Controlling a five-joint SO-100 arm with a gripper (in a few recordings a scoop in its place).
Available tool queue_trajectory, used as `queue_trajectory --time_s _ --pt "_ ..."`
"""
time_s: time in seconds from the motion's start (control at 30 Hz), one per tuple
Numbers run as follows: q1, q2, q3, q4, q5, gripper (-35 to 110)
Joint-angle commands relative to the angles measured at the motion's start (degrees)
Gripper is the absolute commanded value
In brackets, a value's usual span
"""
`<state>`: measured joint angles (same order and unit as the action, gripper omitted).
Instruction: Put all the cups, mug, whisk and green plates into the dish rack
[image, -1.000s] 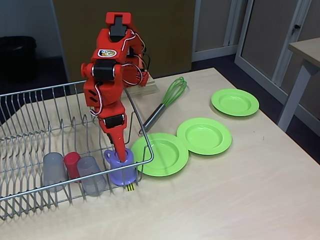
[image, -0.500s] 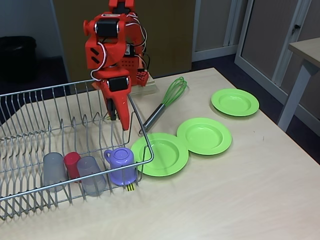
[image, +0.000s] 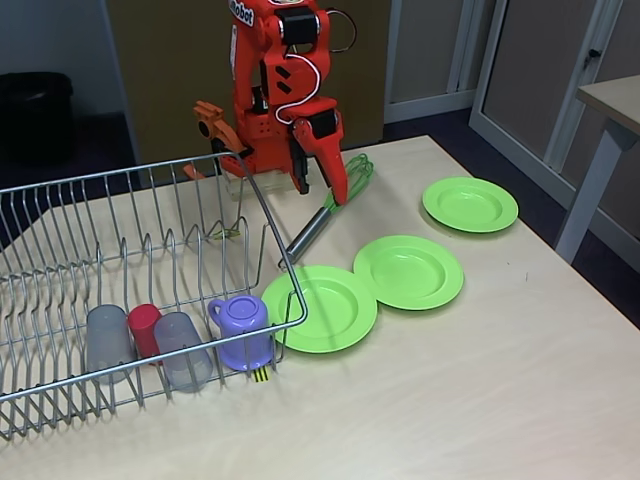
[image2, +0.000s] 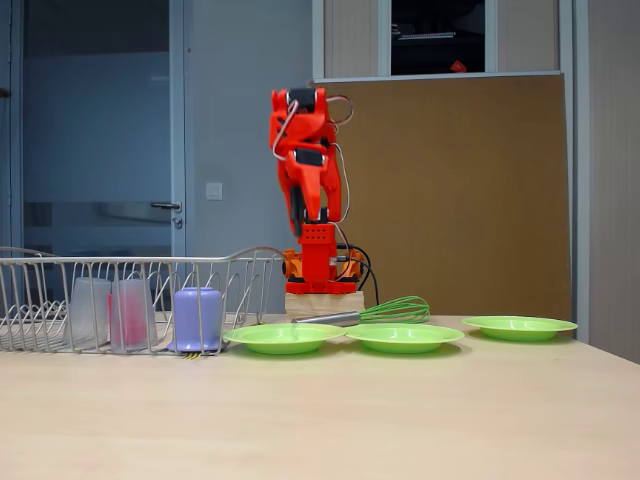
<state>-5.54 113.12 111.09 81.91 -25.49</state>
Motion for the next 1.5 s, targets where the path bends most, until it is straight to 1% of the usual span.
queue_trajectory --time_s 0.0,0.13,0.23,0.33,0.43,0.63,0.77,0.9,1.0,1.1,1.37,1.47 --pt "-5.27 7.65 11.34 -4.92 4.39 25" --pt "-10.46 13.97 23.73 -13.27 11.95 15" --pt "-13.62 16.35 30.85 -19.95 18.72 15" --pt "-14.85 17.31 36.04 -25.22 18.63 14" --pt "-15.21 17.4 40.43 -29.53 15.38 10" --pt "-14.06 17.4 45.44 -33.75 3.34 6" --pt "-13.89 19.6 49.04 -35.68 3.43 0" --pt "-14.33 21.18 54.93 -41.04 3.08 1" --pt "-14.85 20.3 58.97 -47.55 2.99 5" --pt "-14.85 18.19 58.97 -47.64 2.72 11" --pt "-15.21 15.38 58.89 -50.63 -0.88 11" --pt "-18.28 16.26 55.72 -50.63 -1.14 1"
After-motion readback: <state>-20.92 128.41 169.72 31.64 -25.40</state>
